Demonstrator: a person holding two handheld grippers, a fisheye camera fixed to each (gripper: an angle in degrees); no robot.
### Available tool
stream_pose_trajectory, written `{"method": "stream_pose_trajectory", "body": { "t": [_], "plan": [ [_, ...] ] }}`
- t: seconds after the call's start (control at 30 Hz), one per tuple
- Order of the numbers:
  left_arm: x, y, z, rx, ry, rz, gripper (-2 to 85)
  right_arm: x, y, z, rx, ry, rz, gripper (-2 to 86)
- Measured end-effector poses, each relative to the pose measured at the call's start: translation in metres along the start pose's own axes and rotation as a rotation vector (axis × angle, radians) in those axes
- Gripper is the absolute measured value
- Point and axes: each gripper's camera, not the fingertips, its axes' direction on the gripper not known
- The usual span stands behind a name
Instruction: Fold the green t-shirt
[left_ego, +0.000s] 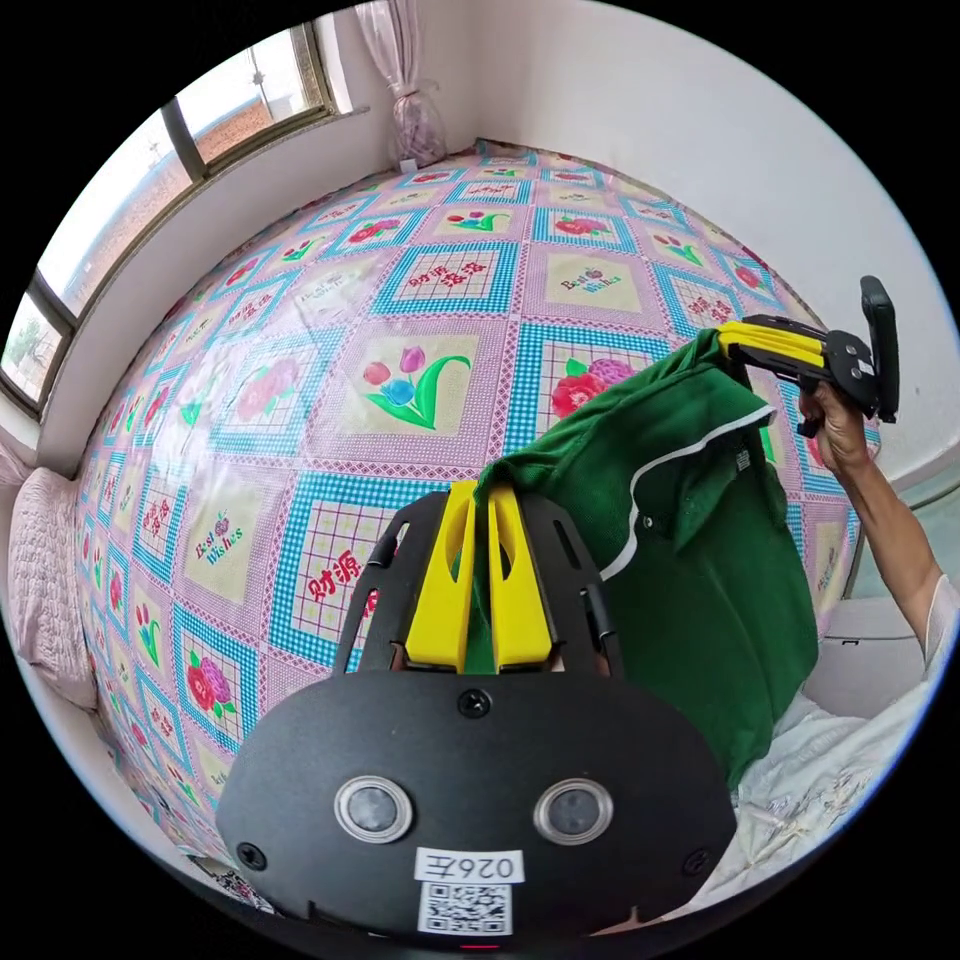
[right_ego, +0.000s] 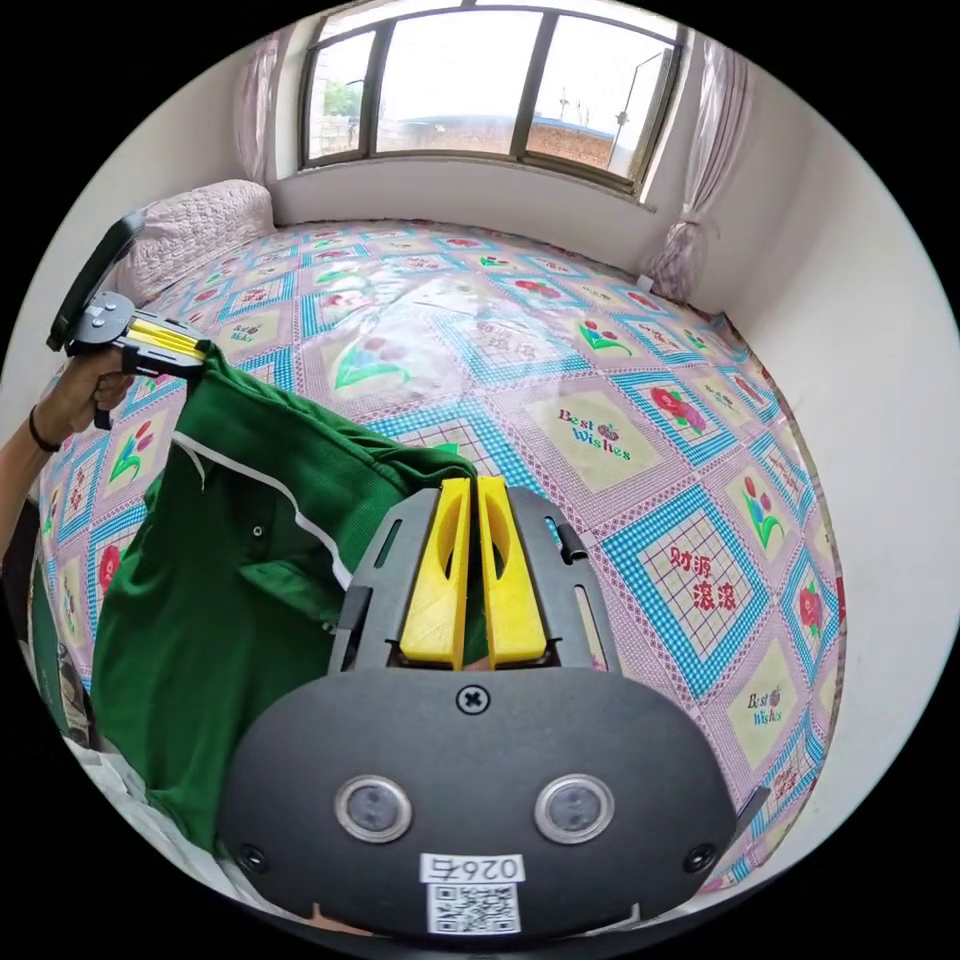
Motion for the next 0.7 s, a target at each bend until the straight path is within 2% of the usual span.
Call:
{"method": "stream_pose_trajectory", "body": {
  "t": [0.27, 0.4, 0.53, 0.7],
  "plan": [
    [-0.042, -0.075, 0.105, -0.043, -0.043, -0.026, 4.3, 0.075, -0.068, 0.121, -0.119, -0.059, 0.096, -0.7],
    [-0.069, -0.074, 0.122, 0.015, 0.003, -0.054, 8.2, 0.102, -0.069, 0.128, -0.071, -0.028, 0.116, 2.2],
    [-0.109, -0.062, 0.129, 0.092, 0.071, -0.148, 12.6, 0.150, -0.063, 0.118, 0.025, -0.161, 0.208, 5.9],
    [-0.118, -0.048, 0.146, 0.099, 0.039, -0.112, 15.2, 0.194, -0.046, 0.096, 0.143, -0.267, 0.308, 9.5]
  ]
}}
